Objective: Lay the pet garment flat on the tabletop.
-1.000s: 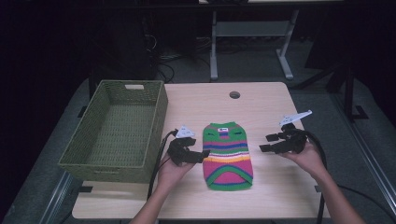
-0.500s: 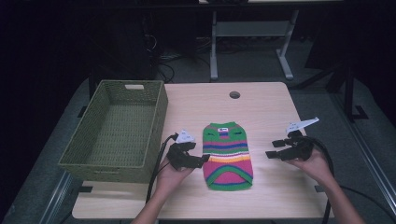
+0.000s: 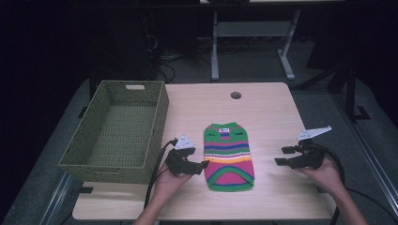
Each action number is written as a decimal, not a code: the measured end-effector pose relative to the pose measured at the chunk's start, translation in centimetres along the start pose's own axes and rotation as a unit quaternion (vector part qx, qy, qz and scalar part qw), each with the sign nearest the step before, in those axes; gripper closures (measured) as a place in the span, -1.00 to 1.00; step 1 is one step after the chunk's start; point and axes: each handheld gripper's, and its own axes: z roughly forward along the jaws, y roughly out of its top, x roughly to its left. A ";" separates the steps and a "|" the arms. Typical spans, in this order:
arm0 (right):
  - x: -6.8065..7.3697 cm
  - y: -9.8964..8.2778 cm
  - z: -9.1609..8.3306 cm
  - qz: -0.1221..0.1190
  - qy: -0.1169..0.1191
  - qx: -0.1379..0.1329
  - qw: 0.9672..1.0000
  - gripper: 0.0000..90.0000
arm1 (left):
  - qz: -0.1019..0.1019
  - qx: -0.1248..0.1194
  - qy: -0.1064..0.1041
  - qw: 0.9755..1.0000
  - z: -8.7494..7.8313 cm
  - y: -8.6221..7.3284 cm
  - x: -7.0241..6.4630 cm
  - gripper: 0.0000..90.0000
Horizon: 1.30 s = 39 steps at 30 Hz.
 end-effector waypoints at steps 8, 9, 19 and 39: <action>0.0 -1.7 -0.5 -0.002 -0.007 -0.008 1.000 -0.34 | 0.003 -0.004 0.004 1.000 -0.7 -1.1 -0.3 -0.46; 0.0 -1.9 -0.6 0.000 -0.007 -0.010 1.000 -0.34 | 0.000 -0.005 0.005 1.000 -0.8 -1.3 -0.4 -0.46; 0.4 -3.8 -1.8 0.004 -0.018 -0.025 1.000 -0.36 | 0.006 -0.001 0.007 1.000 -1.5 -2.2 -0.6 -0.46; 3.4 -7.0 -3.3 0.002 -0.037 -0.037 0.999 -0.40 | 0.008 -0.003 0.016 1.000 -3.1 -4.0 -1.1 -0.48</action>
